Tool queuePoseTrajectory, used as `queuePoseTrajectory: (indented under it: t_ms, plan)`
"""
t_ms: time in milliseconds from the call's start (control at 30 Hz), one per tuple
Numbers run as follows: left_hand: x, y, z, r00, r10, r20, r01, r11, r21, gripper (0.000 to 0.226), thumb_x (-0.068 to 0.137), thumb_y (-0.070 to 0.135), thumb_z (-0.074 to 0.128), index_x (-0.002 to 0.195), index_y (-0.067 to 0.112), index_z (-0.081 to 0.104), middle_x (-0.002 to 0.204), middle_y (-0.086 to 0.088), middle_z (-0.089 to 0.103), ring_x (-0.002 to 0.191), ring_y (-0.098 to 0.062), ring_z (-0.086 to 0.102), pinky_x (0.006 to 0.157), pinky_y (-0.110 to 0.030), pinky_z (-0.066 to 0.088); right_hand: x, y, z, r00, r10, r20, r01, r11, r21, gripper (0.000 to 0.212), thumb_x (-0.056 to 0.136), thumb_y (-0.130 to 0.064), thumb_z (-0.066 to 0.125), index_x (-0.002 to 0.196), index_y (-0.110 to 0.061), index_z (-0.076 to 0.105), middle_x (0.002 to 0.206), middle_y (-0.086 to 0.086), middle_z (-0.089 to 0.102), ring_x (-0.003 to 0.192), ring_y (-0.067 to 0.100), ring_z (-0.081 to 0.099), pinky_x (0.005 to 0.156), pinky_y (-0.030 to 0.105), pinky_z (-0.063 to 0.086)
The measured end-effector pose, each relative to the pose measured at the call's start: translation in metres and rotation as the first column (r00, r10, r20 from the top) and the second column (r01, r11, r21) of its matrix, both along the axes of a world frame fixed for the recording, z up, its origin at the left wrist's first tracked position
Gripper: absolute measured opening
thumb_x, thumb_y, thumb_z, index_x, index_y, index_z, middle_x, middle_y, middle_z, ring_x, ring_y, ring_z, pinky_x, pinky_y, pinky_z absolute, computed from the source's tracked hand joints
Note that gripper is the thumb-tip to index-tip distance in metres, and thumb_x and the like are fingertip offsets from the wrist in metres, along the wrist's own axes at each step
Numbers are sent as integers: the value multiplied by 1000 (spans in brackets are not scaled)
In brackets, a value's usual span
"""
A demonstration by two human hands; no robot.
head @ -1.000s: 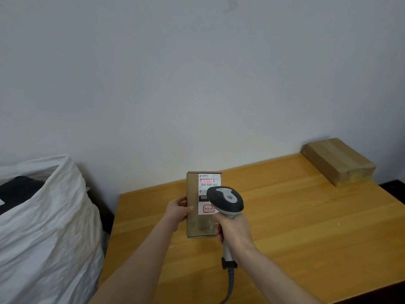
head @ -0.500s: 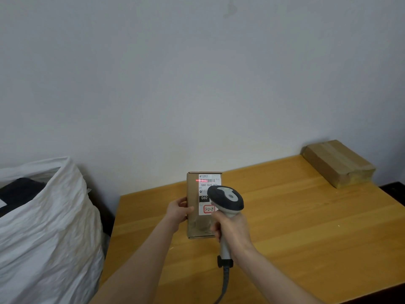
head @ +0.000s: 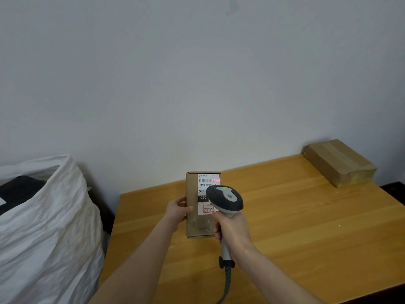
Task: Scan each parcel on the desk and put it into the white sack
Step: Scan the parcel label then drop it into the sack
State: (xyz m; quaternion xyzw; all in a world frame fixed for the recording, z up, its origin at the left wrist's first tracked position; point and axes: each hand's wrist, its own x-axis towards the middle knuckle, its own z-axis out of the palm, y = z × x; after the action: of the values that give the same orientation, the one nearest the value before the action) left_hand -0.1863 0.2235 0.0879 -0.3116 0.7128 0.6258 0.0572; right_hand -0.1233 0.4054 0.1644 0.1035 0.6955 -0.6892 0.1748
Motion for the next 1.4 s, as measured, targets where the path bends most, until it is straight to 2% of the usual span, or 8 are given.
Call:
queuePoseTrajectory:
  t_ms: [233, 400, 533, 900, 1033, 1167, 1300, 1400]
  plan:
    - [1, -1, 2, 1000, -2, 1, 2, 1000, -4, 56, 86, -1, 64, 138, 8, 44, 120, -12, 61, 108, -26, 58, 83, -35, 53, 0, 0, 1, 1000, 19, 1, -19, 1000, 16, 20, 89, -18, 63, 76, -2, 66, 50, 3, 56, 42, 14, 48, 47, 26, 40]
    - [6, -1, 6, 1000, 4, -6, -4, 1000, -8, 56, 86, -1, 63, 138, 8, 44, 119, -11, 61, 105, -24, 58, 76, -32, 52, 2, 0, 2, 1000, 29, -7, -29, 1000, 9, 17, 88, -15, 62, 81, -1, 67, 52, 5, 56, 44, 16, 47, 50, 28, 40]
    - [13, -1, 9, 1000, 16, -17, -16, 1000, -11, 56, 86, -1, 63, 138, 8, 44, 117, -11, 62, 104, -24, 59, 79, -34, 53, 5, 0, 3, 999, 31, -15, -31, 999, 9, 18, 87, -13, 62, 73, -2, 64, 51, 5, 56, 42, 16, 47, 49, 28, 40]
    - [51, -18, 49, 989, 117, -86, -120, 993, -22, 54, 88, 3, 63, 138, 10, 44, 123, -11, 60, 109, -25, 58, 85, -34, 52, -3, -18, 21, 991, 130, -36, -134, 982, -136, 5, 84, -8, 68, 82, -5, 65, 63, 11, 65, 53, 19, 57, 53, 28, 47]
    - [73, -58, 88, 962, 220, -159, -226, 974, -19, 50, 89, 7, 63, 136, 12, 46, 117, -12, 62, 97, -21, 62, 74, -32, 55, -14, -59, 37, 981, 185, -58, -192, 968, -162, 5, 87, -7, 66, 87, -2, 66, 67, 12, 67, 49, 16, 54, 50, 25, 45]
    - [104, -114, 141, 906, 330, -264, -343, 939, -4, 41, 91, 7, 61, 131, 11, 49, 96, -13, 65, 56, -10, 62, 46, -21, 49, -13, -118, 57, 959, 274, -68, -282, 943, -177, 6, 86, -7, 66, 88, -2, 64, 68, 10, 68, 48, 14, 52, 51, 26, 45]
    - [136, -192, 191, 835, 417, -360, -465, 883, -55, 40, 91, 9, 62, 130, 12, 53, 96, -8, 66, 78, -17, 65, 60, -28, 52, -11, -184, 76, 943, 323, -74, -332, 916, -225, 4, 86, -6, 65, 87, -3, 62, 70, 12, 65, 50, 16, 51, 53, 28, 45]
    - [162, -267, 232, 761, 452, -465, -557, 823, -111, 36, 92, 10, 61, 127, 13, 54, 93, -8, 67, 72, -16, 65, 56, -27, 53, -13, -246, 84, 938, 335, -86, -346, 903, -254, 5, 86, -8, 66, 88, -4, 63, 71, 12, 65, 54, 17, 53, 57, 29, 47]
